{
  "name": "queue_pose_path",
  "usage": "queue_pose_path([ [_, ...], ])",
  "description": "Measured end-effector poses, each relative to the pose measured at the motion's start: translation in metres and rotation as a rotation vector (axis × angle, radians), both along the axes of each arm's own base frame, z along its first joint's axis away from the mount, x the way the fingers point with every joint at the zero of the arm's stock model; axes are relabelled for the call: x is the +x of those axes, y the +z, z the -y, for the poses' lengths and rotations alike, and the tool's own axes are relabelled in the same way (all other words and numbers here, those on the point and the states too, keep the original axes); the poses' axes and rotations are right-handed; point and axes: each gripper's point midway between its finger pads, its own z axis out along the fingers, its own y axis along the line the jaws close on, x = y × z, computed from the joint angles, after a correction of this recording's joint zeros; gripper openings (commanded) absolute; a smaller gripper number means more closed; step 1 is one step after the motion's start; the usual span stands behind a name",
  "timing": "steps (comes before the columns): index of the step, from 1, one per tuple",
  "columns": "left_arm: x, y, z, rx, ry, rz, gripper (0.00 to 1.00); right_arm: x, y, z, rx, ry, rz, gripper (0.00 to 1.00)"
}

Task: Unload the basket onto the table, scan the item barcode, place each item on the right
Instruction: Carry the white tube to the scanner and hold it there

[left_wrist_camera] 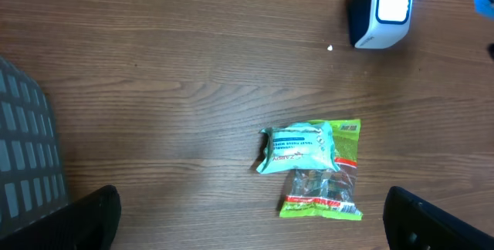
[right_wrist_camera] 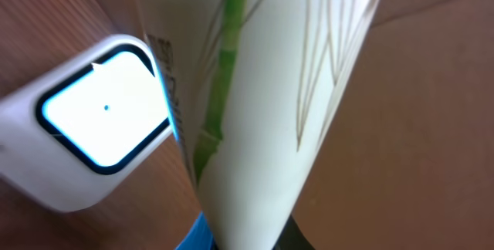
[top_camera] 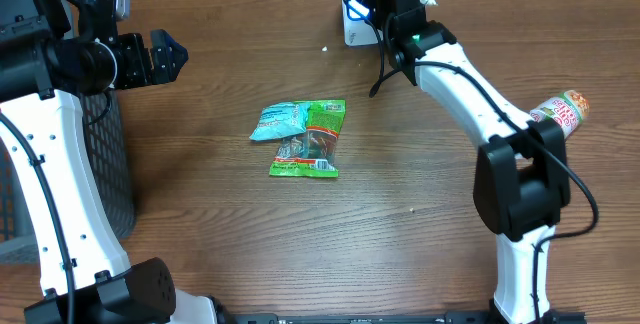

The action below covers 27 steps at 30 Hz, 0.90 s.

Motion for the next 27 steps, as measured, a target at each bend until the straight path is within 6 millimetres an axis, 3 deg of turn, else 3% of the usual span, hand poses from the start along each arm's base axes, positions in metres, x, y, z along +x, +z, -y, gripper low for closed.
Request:
queue_pose_path([
  [9,0.0,0.0,0.0,0.0,0.0,0.0,1.0,0.027,-0.039,0.005,-0.103,0.01,0.052,0.04],
  [20,0.0,0.0,0.0,0.0,0.0,0.0,1.0,0.028,-0.061,0.007,-0.168,0.032,0.014,0.04],
  [27,0.0,0.0,0.0,0.0,0.0,0.0,1.0,0.03,-0.092,0.021,-0.206,-0.004,-0.032,0.04],
])
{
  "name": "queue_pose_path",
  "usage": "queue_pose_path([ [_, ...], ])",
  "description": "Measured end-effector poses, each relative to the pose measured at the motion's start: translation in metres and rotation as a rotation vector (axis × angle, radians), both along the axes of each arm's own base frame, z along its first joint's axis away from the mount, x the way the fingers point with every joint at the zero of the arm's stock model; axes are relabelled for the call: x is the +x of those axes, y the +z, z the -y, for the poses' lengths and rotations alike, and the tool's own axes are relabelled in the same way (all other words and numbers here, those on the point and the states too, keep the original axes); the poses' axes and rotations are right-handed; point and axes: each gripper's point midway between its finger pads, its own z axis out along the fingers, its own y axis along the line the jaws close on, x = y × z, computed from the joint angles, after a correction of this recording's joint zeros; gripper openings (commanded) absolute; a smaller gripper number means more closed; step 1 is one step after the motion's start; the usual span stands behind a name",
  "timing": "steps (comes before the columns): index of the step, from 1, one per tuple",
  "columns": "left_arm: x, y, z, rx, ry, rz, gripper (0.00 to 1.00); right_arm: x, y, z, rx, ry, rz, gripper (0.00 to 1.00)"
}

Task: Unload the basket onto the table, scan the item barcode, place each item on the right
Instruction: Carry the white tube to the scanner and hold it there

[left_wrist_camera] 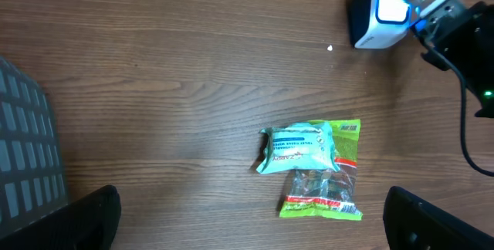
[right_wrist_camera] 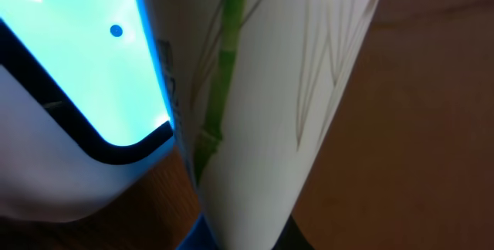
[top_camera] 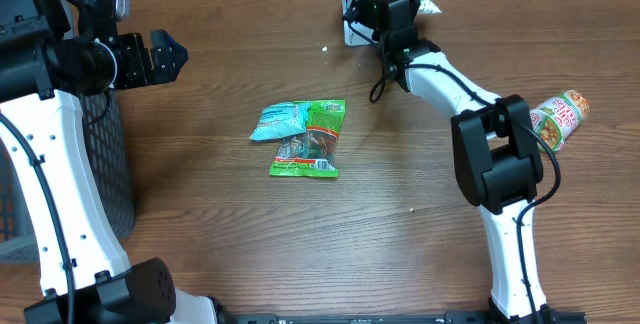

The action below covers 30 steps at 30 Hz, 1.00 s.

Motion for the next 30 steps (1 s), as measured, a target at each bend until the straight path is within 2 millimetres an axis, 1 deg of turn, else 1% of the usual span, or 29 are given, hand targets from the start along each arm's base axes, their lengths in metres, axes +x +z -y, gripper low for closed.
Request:
queue_pose_path([
  [3,0.0,0.0,0.0,0.0,0.0,0.0,1.0,0.0,-0.005,0.002,-0.014,-0.003,-0.005,0.04],
  [11,0.0,0.0,0.0,0.0,0.0,0.0,1.0,0.001,-0.003,0.004,-0.028,-0.01,0.005,0.04],
  [20,0.0,0.0,0.0,0.0,0.0,0.0,1.0,0.007,0.017,0.008,-0.07,-0.046,0.087,0.04],
  [22,0.0,0.0,0.0,0.0,0.0,0.0,1.0,0.008,0.024,0.005,-0.076,-0.054,0.116,0.04],
  [24,0.0,0.0,0.0,0.0,0.0,0.0,1.0,0.006,0.025,-0.001,-0.083,-0.053,0.12,0.04],
  [26,0.0,0.0,0.0,0.0,0.0,0.0,1.0,0.0,0.022,-0.013,-0.073,-0.045,0.105,0.04],
  [28,0.0,0.0,0.0,0.0,0.0,0.0,1.0,-0.01,0.018,-0.02,-0.054,-0.041,0.05,0.04],
  [30,0.0,0.0,0.0,0.0,0.0,0.0,1.0,-0.024,0.023,-0.026,-0.019,-0.04,-0.008,0.04],
])
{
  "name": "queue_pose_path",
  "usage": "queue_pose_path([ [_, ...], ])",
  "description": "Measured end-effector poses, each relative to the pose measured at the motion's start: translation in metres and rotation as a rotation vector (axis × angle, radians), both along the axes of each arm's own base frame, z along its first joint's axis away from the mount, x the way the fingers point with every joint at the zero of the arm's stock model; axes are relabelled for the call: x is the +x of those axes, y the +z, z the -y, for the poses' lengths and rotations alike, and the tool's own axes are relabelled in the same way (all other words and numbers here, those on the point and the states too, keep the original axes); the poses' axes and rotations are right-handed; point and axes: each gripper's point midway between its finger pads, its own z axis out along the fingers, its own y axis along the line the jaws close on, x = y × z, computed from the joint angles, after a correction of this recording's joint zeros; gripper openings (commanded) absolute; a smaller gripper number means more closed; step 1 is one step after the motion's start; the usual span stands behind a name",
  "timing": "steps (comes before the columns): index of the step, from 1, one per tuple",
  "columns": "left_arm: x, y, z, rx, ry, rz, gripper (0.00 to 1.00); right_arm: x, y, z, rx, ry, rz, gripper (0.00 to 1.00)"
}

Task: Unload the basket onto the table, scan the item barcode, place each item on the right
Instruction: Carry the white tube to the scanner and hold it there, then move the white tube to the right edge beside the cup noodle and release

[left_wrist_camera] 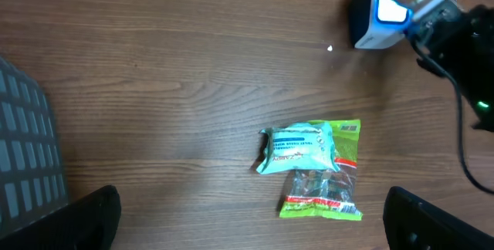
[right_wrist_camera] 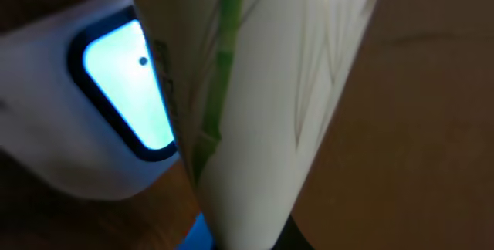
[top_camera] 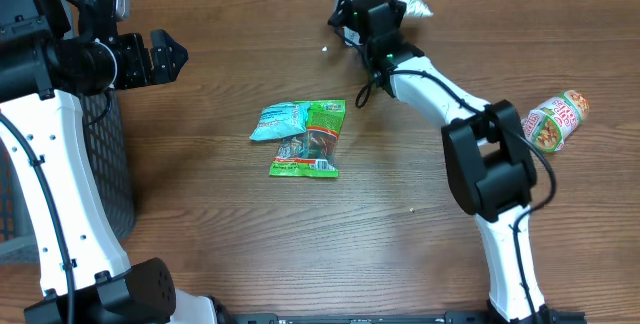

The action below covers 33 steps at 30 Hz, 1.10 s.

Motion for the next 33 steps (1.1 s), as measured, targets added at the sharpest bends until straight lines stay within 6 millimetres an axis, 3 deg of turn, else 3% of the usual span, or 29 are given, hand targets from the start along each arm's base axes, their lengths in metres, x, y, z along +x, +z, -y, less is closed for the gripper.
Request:
queue_pose_path([
  [3,0.0,0.0,0.0,0.0,0.0,0.0,1.0,-0.026,0.034,0.001,0.113,-0.034,-0.058,0.04],
  [6,0.0,0.0,0.0,0.0,0.0,0.0,1.0,-0.056,0.091,0.012,0.325,-0.101,-0.06,0.04],
  [10,0.0,0.0,0.0,0.0,0.0,0.0,1.0,-0.1,0.166,0.04,0.695,-0.205,-0.067,0.04],
  [13,0.0,0.0,0.0,0.0,0.0,0.0,1.0,-0.113,0.182,0.071,0.934,-0.294,-0.119,0.04],
  [15,0.0,0.0,0.0,0.0,0.0,0.0,1.0,-0.109,0.171,0.096,1.078,-0.391,-0.158,0.04],
  [17,0.0,0.0,0.0,0.0,0.0,0.0,1.0,-0.1,0.142,0.123,1.203,-0.526,-0.197,0.04],
  [19,0.0,0.0,0.0,0.0,0.0,0.0,1.0,-0.097,0.091,0.157,1.318,-0.738,-0.262,0.04],
  [20,0.0,0.0,0.0,0.0,0.0,0.0,1.0,-0.097,0.075,0.167,1.34,-0.802,-0.278,0.04],
  [23,0.0,0.0,0.0,0.0,0.0,0.0,1.0,-0.114,0.008,0.212,1.454,-1.148,-0.339,0.04],
  [27,0.0,0.0,0.0,0.0,0.0,0.0,1.0,-0.136,-0.023,0.25,1.561,-1.444,-0.316,0.04],
  [29,0.0,0.0,0.0,0.0,0.0,0.0,1.0,-0.145,-0.027,0.273,1.622,-1.574,-0.264,0.04],
  [32,0.0,0.0,0.0,0.0,0.0,0.0,1.0,-0.15,-0.027,0.29,1.666,-1.649,-0.219,0.04],
  [33,0.0,0.0,0.0,0.0,0.0,0.0,1.0,-0.152,-0.027,0.296,1.678,-1.67,-0.204,0.1],
])
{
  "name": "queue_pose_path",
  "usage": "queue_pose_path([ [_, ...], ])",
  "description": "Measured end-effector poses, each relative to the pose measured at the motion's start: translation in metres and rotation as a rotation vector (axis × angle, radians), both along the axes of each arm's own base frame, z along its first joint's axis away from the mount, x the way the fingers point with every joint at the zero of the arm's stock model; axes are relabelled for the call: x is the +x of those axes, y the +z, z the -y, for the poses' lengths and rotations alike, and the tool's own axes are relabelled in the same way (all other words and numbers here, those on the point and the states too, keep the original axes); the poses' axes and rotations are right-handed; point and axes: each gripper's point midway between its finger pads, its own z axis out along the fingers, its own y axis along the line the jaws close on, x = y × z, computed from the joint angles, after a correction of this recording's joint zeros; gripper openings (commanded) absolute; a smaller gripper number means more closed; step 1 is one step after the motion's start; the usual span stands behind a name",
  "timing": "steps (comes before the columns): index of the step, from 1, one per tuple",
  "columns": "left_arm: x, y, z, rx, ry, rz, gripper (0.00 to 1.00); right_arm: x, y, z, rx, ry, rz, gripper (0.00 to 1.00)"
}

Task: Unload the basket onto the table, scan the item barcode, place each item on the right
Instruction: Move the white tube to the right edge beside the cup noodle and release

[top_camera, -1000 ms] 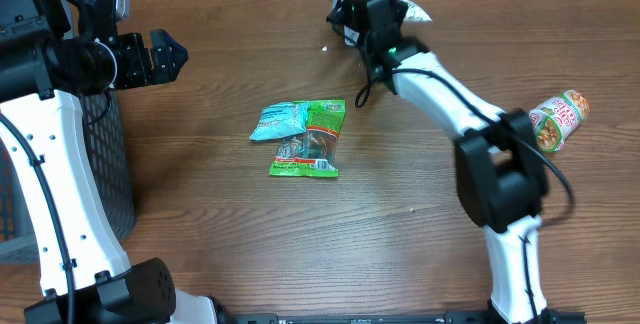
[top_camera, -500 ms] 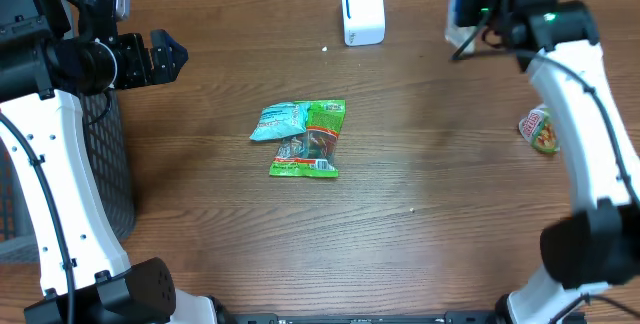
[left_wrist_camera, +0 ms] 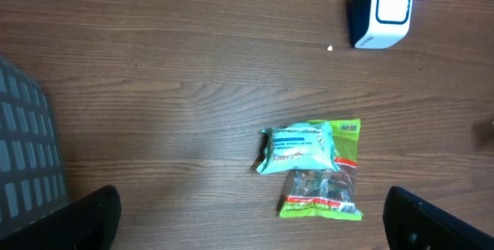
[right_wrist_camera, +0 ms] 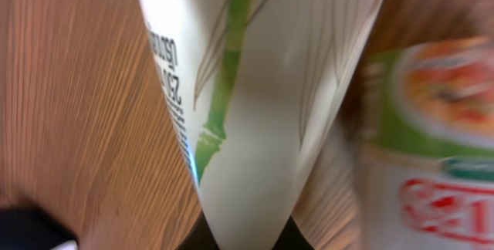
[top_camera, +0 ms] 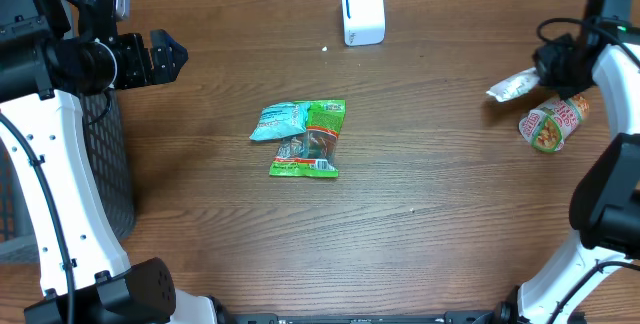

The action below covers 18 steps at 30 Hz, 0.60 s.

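Observation:
A white pouch (top_camera: 512, 85) printed with a green bamboo stalk (right_wrist_camera: 255, 88) hangs over the right side of the table. My right gripper (top_camera: 545, 69) is shut on it, its dark fingers pinching the pouch's lower end (right_wrist_camera: 245, 238). The white barcode scanner (top_camera: 362, 10) stands at the back middle, its lit window uncovered. My left gripper (top_camera: 160, 56) is held open high above the table's left side, with nothing between its fingers (left_wrist_camera: 251, 215).
A cup of noodles (top_camera: 553, 124) lies on its side just right of the pouch (right_wrist_camera: 432, 142). A teal packet (top_camera: 283, 120) and a green snack bag (top_camera: 312, 141) lie mid-table. A dark mesh basket (top_camera: 105, 164) stands at the left edge.
My right gripper has moved with the pouch from the scanner at the back to the right side of the table, beside the cup of noodles. The left arm has not moved.
My right gripper held the pouch just in front of the scanner's lit window. Then it was closer, the window filling the wrist view, and then still at the scanner, slightly to the left. Now the pouch is far off at the right.

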Motion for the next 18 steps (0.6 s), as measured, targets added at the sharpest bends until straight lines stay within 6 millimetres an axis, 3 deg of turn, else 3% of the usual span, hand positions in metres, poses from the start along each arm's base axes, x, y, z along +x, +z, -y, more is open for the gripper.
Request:
queue_pose_path([
  [2,0.0,0.0,0.0,0.0,0.0,0.0,1.0,-0.004,-0.001,0.01,0.012,-0.046,-0.007,0.21],
  [7,0.0,0.0,0.0,0.0,0.0,0.0,1.0,-0.01,-0.002,0.016,0.026,-0.076,-0.022,0.34],
  [9,0.0,0.0,0.0,0.0,0.0,0.0,1.0,-0.01,-0.002,0.015,0.029,-0.068,-0.024,0.54],
  [15,0.0,0.0,0.0,0.0,0.0,0.0,1.0,-0.01,-0.002,0.012,0.026,-0.033,-0.021,0.54],
  [18,0.0,0.0,0.0,0.0,0.0,0.0,1.0,-0.008,0.0,0.008,0.028,0.038,-0.008,0.64],
])
